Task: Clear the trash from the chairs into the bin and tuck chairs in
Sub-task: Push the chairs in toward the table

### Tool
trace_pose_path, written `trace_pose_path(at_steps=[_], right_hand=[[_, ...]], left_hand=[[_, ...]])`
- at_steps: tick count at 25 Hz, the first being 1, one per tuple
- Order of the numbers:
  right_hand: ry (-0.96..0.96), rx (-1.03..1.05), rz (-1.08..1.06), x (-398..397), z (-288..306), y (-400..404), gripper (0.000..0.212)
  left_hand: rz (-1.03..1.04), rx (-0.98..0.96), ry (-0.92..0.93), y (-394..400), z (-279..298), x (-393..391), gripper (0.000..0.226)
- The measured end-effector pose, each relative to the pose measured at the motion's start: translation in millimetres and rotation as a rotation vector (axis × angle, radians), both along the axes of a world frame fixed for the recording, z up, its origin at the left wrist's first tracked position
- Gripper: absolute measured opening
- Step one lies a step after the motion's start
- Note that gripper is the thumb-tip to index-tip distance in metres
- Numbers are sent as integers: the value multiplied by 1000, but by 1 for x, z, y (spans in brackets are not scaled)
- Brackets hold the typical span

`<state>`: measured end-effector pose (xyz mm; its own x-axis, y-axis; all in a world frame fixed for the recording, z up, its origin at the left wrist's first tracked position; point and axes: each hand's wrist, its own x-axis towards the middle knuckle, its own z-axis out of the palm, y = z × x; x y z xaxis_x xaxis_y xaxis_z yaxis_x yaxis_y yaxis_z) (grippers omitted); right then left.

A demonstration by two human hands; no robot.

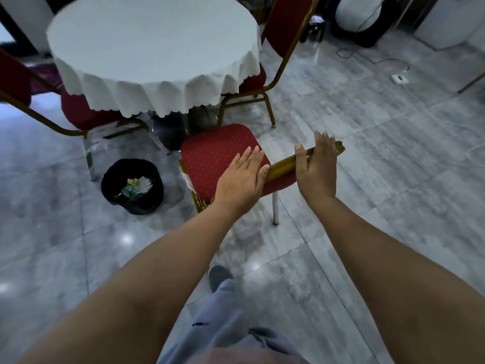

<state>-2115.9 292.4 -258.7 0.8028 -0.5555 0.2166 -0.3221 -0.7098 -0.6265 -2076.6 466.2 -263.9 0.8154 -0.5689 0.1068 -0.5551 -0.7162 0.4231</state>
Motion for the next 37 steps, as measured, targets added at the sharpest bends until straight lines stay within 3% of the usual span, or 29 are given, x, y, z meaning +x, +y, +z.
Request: trace_pose_path(at_steps=[12, 22, 37], right_hand=[[215, -154, 200, 151, 19, -11, 80], [301, -209, 289, 257, 23, 17, 82], [315, -298, 323, 295, 25, 24, 78]], left_hand=[[241, -43, 8, -5, 0, 142, 57], [371, 71, -42, 25, -2, 247, 60], [370, 128, -38, 39, 0, 282, 62]])
